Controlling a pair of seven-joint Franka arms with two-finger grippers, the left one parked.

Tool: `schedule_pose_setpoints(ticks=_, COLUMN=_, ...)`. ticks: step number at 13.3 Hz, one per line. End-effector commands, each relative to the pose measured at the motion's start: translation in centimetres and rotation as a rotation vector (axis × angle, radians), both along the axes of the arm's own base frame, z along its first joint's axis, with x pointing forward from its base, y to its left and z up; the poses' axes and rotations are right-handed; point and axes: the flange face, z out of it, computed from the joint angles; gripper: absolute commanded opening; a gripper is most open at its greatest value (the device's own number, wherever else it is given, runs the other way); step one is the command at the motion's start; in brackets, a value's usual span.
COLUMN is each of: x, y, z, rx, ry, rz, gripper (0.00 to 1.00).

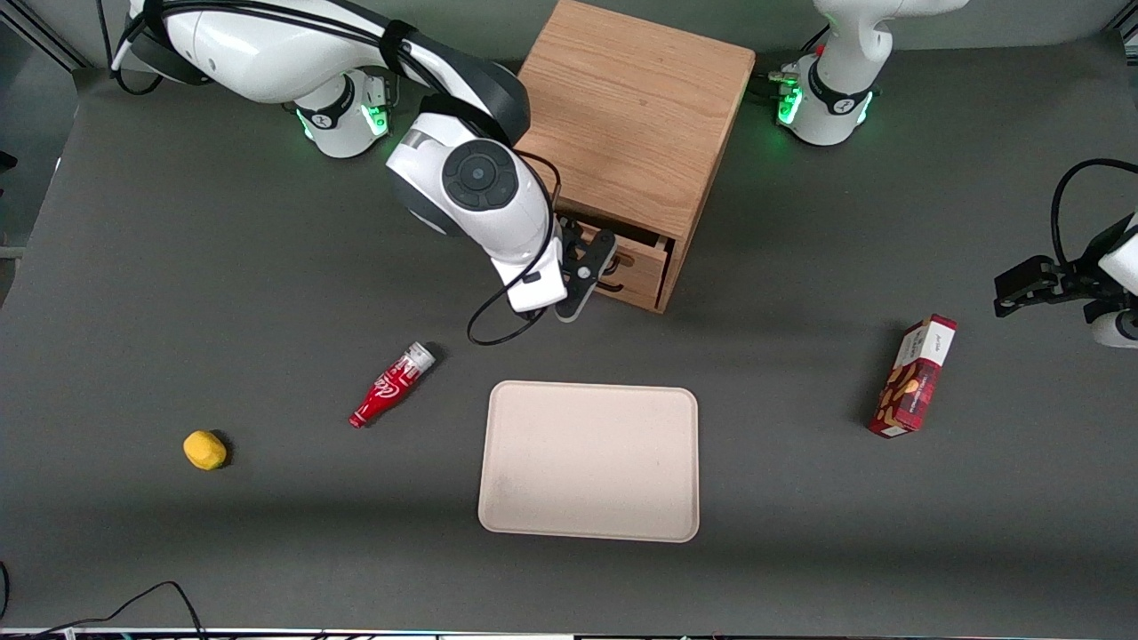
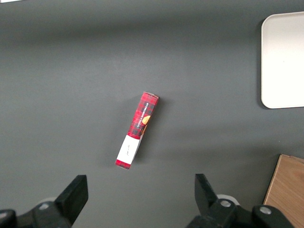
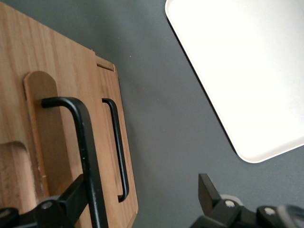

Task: Open upper drawer
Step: 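Pull the upper drawer outward by its handle with the right gripper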

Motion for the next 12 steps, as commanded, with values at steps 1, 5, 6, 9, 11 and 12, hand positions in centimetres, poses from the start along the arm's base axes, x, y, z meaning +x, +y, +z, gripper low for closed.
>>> schedule_pose_setpoints(ticks=1, x=0.3, y=-0.6, z=0.6, rx=-0.007, ry=-0.017, rz=0.039, gripper=1.00)
schedule_pose_setpoints(ticks=5, x=2.5, y=-1.9, z=-0.9, rx=0.016, ry=-0.057, rz=0.082, gripper=1.00)
schedule_pose_setpoints(ticks=6, x=3.3, y=-2.8, z=-1.2, rx=0.009, ry=-0.068, rz=0.093, gripper=1.00)
schedule_pose_setpoints(ticks=9, x=6.2, y=-5.0, z=-0.6, rx=0.009, ry=-0.110, rz=0.112, gripper=1.00)
schedule_pose_setpoints(ticks=11, x=8.1, y=-6.5, z=0.0, rx=0.023, ry=-0.139, rz=0.090, gripper=1.00)
schedule_pose_setpoints(ticks=12, x=9.0, y=-7.4, z=0.2, rx=0.053, ry=-0.134, rz=0.063, gripper=1.00)
